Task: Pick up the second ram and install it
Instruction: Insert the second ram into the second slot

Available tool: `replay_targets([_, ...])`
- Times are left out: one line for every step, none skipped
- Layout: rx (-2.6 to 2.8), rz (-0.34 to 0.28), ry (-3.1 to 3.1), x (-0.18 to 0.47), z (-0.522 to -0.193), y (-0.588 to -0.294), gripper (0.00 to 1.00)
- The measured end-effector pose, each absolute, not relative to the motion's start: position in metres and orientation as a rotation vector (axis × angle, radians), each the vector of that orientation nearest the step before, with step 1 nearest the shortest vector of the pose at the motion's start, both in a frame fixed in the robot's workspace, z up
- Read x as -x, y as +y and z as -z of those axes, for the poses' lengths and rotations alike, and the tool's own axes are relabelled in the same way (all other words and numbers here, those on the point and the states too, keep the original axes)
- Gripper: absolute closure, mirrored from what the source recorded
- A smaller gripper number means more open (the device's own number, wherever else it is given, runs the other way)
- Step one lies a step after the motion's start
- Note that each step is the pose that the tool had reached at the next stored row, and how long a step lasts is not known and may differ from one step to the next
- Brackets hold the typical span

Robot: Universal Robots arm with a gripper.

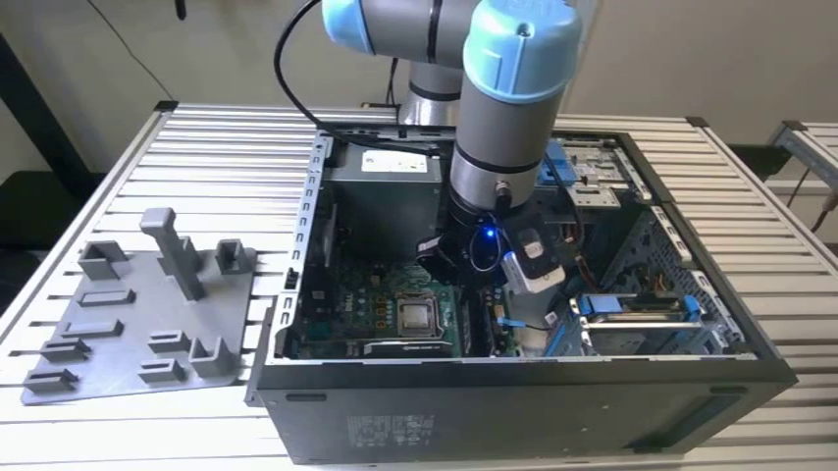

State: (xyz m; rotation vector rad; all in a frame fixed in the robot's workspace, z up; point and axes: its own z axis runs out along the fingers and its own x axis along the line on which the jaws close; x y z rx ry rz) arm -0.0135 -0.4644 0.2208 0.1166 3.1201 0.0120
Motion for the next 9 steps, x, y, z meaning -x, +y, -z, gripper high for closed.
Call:
replay_targets([-0.117,-0.012,3.120,0.0135,-0.2208,-0.4644,0.86])
replay_targets([-0.117,-0.012,3.120,0.0135,-0.2208,-0.4644,0.86])
replay_targets([-0.117,-0.011,3.120,0.0135,-0.2208,-0.4644,0.86])
replay_targets([-0.117,-0.011,3.120,0.0135,-0.2208,-0.4644,0.86])
replay_targets([-0.117,-0.008,3.120,0.0136,-0.2222,-0.4643,0.86])
replay_targets([-0.116,-0.005,3.120,0.0136,-0.2252,-0.4645,0.86])
replay_targets([-0.114,-0.002,3.120,0.0135,-0.2282,-0.4644,0.86])
replay_targets([-0.113,0.001,3.120,0.0135,-0.2296,-0.4644,0.86])
replay_targets([-0.110,0.003,3.119,0.0135,-0.2301,-0.4643,0.86])
